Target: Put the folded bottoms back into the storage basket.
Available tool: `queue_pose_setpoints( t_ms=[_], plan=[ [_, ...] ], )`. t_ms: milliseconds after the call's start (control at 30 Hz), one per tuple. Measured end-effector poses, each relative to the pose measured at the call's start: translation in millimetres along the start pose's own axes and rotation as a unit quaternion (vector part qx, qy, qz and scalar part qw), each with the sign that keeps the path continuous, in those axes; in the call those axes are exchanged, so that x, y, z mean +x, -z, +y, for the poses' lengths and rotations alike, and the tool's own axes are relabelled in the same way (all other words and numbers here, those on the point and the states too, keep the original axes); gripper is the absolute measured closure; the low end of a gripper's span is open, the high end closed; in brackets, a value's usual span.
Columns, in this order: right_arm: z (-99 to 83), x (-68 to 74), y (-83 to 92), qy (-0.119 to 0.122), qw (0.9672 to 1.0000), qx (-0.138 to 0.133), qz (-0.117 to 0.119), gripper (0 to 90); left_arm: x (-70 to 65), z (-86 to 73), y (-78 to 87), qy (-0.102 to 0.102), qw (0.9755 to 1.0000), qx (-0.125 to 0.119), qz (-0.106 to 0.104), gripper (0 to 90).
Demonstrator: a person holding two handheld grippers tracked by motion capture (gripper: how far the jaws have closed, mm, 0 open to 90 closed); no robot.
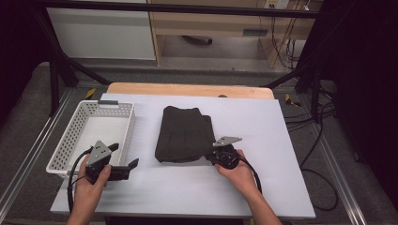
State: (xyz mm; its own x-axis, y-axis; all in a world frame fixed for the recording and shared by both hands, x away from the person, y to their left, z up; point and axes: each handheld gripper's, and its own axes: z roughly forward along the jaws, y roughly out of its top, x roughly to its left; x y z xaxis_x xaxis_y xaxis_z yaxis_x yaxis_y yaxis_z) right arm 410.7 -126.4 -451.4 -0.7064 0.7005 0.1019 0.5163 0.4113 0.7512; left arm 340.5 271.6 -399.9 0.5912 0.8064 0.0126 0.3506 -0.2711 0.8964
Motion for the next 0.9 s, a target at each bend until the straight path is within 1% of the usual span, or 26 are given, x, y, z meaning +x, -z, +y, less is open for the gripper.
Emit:
queue_pose_setpoints(
  t_ms=[167, 267, 367, 400, 433, 467, 533, 633, 667, 767, 900],
  plan=[
    [-3.1, -0.6, 8.6, 0.005, 1.0000, -0.001, 0.007, 84.1, 0.6, 0.6, 4.5, 0.005, 0.9999, -0.010, 0.003, 5.3],
    [-6.8, -0.3, 15.0, 0.013, 0.9998, 0.007, 0.011, 84.1, 0.8, 1.0, 4.1, 0.008, 0.9999, -0.012, 0.003, 5.3],
    [-11.2, -0.4, 20.3, 0.007, 0.9998, 0.009, 0.018, 84.1, 0.9, 1.3, 3.8, 0.008, 0.9999, -0.012, 0.003, 5.3],
    [-16.2, -0.7, 26.1, 0.006, 0.9997, 0.011, 0.023, 84.1, 0.5, 1.1, 4.4, 0.008, 0.9999, -0.011, 0.002, 5.3],
    [-16.2, -0.7, 26.1, 0.006, 0.9997, 0.011, 0.023, 84.1, 0.5, 1.1, 4.4, 0.008, 0.9999, -0.011, 0.002, 5.3],
    [-21.1, -0.6, 33.0, 0.002, 0.9996, 0.014, 0.026, 84.0, 0.0, 0.6, 5.4, 0.007, 0.9999, -0.011, 0.002, 5.3],
    [-25.1, -0.4, 40.4, 0.000, 0.9994, 0.019, 0.028, 83.9, -0.4, 0.3, 6.0, 0.007, 0.9999, -0.011, -0.001, 5.2],
    [-31.6, -1.5, 48.5, -0.004, 0.9994, 0.018, 0.030, 83.9, 0.0, -0.5, 5.1, 0.008, 0.9999, -0.009, -0.002, 5.2],
    [-31.6, -1.5, 48.5, -0.004, 0.9994, 0.018, 0.030, 83.9, 0.0, -0.5, 5.1, 0.008, 0.9999, -0.009, -0.002, 5.2],
    [-41.0, -1.9, 59.6, -0.009, 0.9993, 0.016, 0.031, 83.8, 0.1, -0.9, 6.8, 0.012, 0.9999, -0.011, -0.004, 5.2],
    [-52.5, 1.8, 71.8, -0.001, 0.9995, 0.016, 0.027, 83.5, -2.4, 0.0, 6.5, 0.008, 0.9999, -0.010, -0.007, 5.2]
  ],
)
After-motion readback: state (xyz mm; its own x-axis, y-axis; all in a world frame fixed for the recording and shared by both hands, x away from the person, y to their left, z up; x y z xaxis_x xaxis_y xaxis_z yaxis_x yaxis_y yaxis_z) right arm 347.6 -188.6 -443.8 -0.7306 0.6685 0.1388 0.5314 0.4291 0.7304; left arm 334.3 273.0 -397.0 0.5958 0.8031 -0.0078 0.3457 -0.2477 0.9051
